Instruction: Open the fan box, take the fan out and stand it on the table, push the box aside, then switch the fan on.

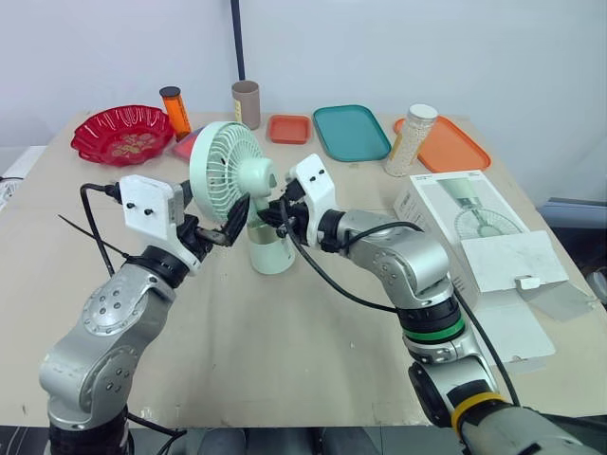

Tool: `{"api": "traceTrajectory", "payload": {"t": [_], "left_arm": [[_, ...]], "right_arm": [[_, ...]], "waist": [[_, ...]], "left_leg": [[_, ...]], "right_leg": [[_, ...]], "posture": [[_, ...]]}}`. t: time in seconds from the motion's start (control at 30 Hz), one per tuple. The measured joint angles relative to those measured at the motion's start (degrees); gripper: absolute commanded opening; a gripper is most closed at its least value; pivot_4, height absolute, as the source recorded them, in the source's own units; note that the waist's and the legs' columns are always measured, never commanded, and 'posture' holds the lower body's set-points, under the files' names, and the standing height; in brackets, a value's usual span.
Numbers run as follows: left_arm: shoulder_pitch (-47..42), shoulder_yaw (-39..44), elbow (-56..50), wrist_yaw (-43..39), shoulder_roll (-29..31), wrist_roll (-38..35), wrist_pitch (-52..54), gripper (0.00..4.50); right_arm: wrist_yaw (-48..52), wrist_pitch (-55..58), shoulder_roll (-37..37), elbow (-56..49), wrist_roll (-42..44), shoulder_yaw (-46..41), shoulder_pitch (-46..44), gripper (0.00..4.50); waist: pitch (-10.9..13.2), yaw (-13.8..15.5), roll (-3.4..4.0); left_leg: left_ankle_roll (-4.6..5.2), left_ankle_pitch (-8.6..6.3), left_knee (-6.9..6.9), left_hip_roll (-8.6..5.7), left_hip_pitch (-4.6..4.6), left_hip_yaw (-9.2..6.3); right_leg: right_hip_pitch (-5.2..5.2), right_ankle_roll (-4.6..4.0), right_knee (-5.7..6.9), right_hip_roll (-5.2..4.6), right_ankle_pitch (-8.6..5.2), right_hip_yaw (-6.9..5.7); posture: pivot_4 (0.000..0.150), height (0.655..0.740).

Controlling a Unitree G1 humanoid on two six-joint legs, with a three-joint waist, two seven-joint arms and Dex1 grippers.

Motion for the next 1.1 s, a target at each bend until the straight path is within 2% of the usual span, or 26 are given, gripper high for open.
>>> {"api": "traceTrajectory", "payload": {"t": [0.27, 0.47, 0.5, 0.63, 0.7, 0.83, 1.1], "left_arm": [[1.9, 2.9, -1.5, -0.6, 1.3, -2.2, 0.3, 4.46], [5.9, 13.4, -5.4, -2.5, 6.4, -11.7, 1.5, 4.46], [7.4, 15.1, -6.7, -2.8, 8.5, -15.2, 1.9, 4.46], [12.6, 21.0, -8.3, -4.8, 13.9, -20.3, 2.1, 4.46], [15.5, 24.6, -7.5, -7.0, 16.5, -20.3, 1.5, 4.46], [18.5, 26.8, -5.6, -11.7, 19.0, -19.4, -0.7, 4.46], [20.8, 23.4, 2.6, -20.9, 20.0, -10.1, -8.1, 4.46]], "right_arm": [[0.0, 0.0, 0.1, 0.1, 0.0, 0.0, 0.0, 0.58], [0.2, -0.1, -0.3, 0.6, 0.0, -0.6, 0.0, 0.58], [0.3, -0.2, -0.3, 0.6, 0.0, -0.6, 0.0, 0.58], [0.8, -0.8, -0.5, 0.9, -0.1, -0.6, 0.0, 0.58], [0.9, -1.0, -0.5, 1.0, -0.1, -0.8, 0.0, 0.58], [1.4, -1.6, -0.9, 1.1, 0.1, -1.2, 0.3, 0.58], [6.7, -3.7, -4.2, -6.4, 3.1, -2.1, 7.1, 0.58]], "waist": [[0.0, -0.2, 0.0], [0.0, 0.0, 0.0], [0.0, 0.0, 0.0], [0.0, -0.2, 0.05], [0.0, -0.2, 0.06], [0.0, -0.1, 0.06], [0.1, 0.0, 0.08]], "left_leg": [[0.0, 0.0, -0.03, 0.02, 0.0, 0.01], [-0.05, 0.03, -0.02, 0.0, 0.0, -0.01], [-0.05, 0.03, -0.05, 0.01, 0.0, -0.02], [-0.06, 0.02, -0.08, 0.03, 0.03, -0.01], [-0.07, 0.03, -0.08, 0.03, 0.03, -0.02], [-0.09, 0.04, -0.1, 0.01, 0.03, -0.01], [-0.12, 0.05, -0.25, 0.02, 0.02, 0.03]], "right_leg": [[-0.03, 0.0, 0.01, 0.01, 0.0, 0.02], [-0.01, 0.0, 0.0, -0.02, 0.0, -0.01], [-0.02, 0.0, -0.01, -0.02, 0.0, -0.02], [-0.05, -0.02, 0.0, 0.0, 0.0, -0.01], [-0.05, -0.03, 0.0, 0.0, 0.01, -0.03], [-0.04, -0.03, -0.03, -0.01, 0.0, -0.02], [-0.09, -0.03, -0.1, -0.01, 0.0, 0.0]], "posture": [[0.15, 0.74], [0.15, 0.74], [0.15, 0.74], [0.15, 0.74], [0.15, 0.74], [0.15, 0.74], [0.15, 0.74]]}}
